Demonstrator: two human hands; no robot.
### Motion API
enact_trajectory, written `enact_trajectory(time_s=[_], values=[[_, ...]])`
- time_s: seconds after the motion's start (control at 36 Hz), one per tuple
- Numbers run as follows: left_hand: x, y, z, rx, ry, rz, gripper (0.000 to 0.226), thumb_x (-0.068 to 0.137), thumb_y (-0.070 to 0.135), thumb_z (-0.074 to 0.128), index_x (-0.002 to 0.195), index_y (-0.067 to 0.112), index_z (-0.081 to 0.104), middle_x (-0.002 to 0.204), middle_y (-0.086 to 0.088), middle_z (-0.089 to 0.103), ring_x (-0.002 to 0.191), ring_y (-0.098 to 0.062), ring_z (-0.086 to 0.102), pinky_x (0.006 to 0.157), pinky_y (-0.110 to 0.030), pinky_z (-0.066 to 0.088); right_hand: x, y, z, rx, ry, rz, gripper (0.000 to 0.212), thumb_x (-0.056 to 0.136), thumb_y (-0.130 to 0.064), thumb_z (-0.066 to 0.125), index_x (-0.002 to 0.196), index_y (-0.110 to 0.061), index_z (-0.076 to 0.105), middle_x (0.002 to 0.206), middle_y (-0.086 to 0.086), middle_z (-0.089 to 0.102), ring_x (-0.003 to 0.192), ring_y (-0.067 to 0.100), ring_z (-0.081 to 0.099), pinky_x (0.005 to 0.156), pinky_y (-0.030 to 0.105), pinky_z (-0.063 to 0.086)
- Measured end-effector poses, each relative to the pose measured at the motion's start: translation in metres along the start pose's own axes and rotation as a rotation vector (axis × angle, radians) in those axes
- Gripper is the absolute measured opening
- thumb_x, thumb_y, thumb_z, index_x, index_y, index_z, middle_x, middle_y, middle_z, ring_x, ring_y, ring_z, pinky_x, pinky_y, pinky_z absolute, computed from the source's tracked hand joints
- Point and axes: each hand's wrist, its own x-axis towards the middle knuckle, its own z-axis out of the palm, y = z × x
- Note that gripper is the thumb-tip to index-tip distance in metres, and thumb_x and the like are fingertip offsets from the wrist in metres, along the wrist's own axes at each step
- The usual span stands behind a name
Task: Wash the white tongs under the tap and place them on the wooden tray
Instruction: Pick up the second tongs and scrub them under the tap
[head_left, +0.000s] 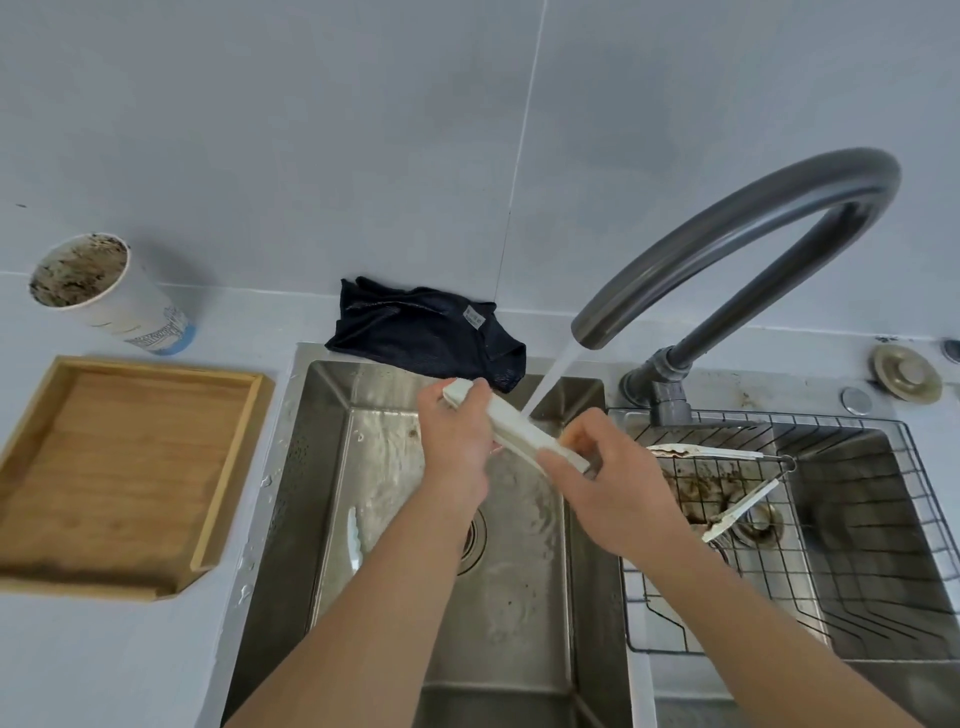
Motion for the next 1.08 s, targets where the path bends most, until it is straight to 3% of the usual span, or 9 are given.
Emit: enact_trajectory(time_s=[0.14,0.22,0.31,0.47,0.58,0.75,0.86,0.97,1.08], values=[[-0.009,0.002,0.005,-0.055,-0.126,0.011,0.035,0.098,0.019,0.058,0.129,0.029,0.045,0.096,-0.002,0.07,0.07,-0.008,0.071,0.075,-0.039,0.057,0.011,-0.001,-0.005,0.207,-0.199,0.24,0.025,0.102,-0.038,0.044,0.102,-0.026,0.066,0.084,0.004,0.067,0.046,0.007,0.048,0.041,0.021,0.032],[-0.015,-0.002,0.005,-0.03,-0.239,0.033,0.083,0.079,0.015,0.082,0.142,0.038,0.034,0.11,-0.008,0.066,0.102,-0.027,0.069,0.095,-0.05,0.056,0.016,0.0,-0.007,0.271,-0.181,0.256,0.032,0.101,-0.039,0.047,0.084,-0.024,0.07,0.068,0.0,0.063,0.045,0.011,0.043,0.044,0.024,0.029],[-0.022,-0.006,0.005,0.026,-0.336,0.051,0.108,0.058,0.012,0.094,0.137,0.053,0.032,0.129,-0.021,0.056,0.116,-0.042,0.063,0.094,-0.056,0.056,0.016,-0.002,-0.006,0.213,-0.128,0.175,0.036,0.102,-0.038,0.048,0.079,-0.021,0.069,0.055,-0.009,0.058,0.036,0.0,0.042,0.043,0.019,0.032],[-0.02,0.005,0.002,-0.003,-0.221,0.056,0.058,0.082,0.01,0.08,0.129,0.026,0.05,0.117,-0.009,0.068,0.101,-0.03,0.072,0.083,-0.044,0.061,0.008,0.005,-0.006,0.03,-0.044,0.02,0.019,0.099,-0.043,0.052,0.106,-0.034,0.067,0.071,-0.012,0.061,0.048,-0.001,0.051,0.046,0.011,0.034],[-0.02,0.005,-0.002,0.023,-0.306,0.001,0.035,0.092,0.014,0.067,0.125,0.023,0.057,0.117,-0.009,0.07,0.098,-0.022,0.073,0.074,-0.034,0.06,0.004,0.007,-0.009,-0.156,0.044,-0.081,0.02,0.095,-0.045,0.058,0.112,-0.035,0.059,0.082,-0.012,0.062,0.07,0.006,0.058,0.062,0.026,0.048],[-0.021,0.004,-0.014,0.032,-0.276,-0.163,0.005,0.098,0.013,0.057,0.101,0.009,0.059,0.096,-0.013,0.066,0.083,-0.025,0.067,0.067,-0.033,0.059,0.006,0.014,-0.01,-0.225,0.09,-0.142,0.054,0.086,-0.044,0.072,0.131,-0.036,0.044,0.107,-0.012,0.05,0.08,0.012,0.059,0.075,0.031,0.052],[-0.018,0.007,-0.018,-0.001,-0.274,-0.207,0.005,0.098,0.004,0.056,0.093,0.003,0.058,0.097,-0.02,0.067,0.085,-0.03,0.071,0.074,-0.035,0.061,0.009,0.013,-0.012,-0.257,0.084,-0.185,0.059,0.084,-0.036,0.076,0.131,-0.033,0.042,0.106,-0.014,0.044,0.074,0.013,0.057,0.074,0.037,0.056],[-0.015,0.012,-0.016,-0.043,-0.283,-0.184,0.01,0.099,-0.001,0.052,0.092,0.003,0.058,0.079,-0.012,0.075,0.08,-0.026,0.073,0.072,-0.033,0.061,0.016,0.012,-0.015,-0.232,0.088,-0.197,0.06,0.083,-0.032,0.077,0.129,-0.034,0.038,0.096,-0.013,0.046,0.072,0.014,0.054,0.073,0.037,0.055],[-0.01,0.018,-0.017,-0.043,-0.272,-0.129,0.014,0.097,-0.003,0.05,0.094,0.007,0.058,0.098,-0.019,0.073,0.09,-0.029,0.071,0.075,-0.036,0.061,0.026,0.008,-0.014,-0.151,0.054,-0.193,0.054,0.088,-0.031,0.072,0.131,-0.033,0.038,0.092,-0.008,0.057,0.073,0.01,0.059,0.07,0.032,0.055]])
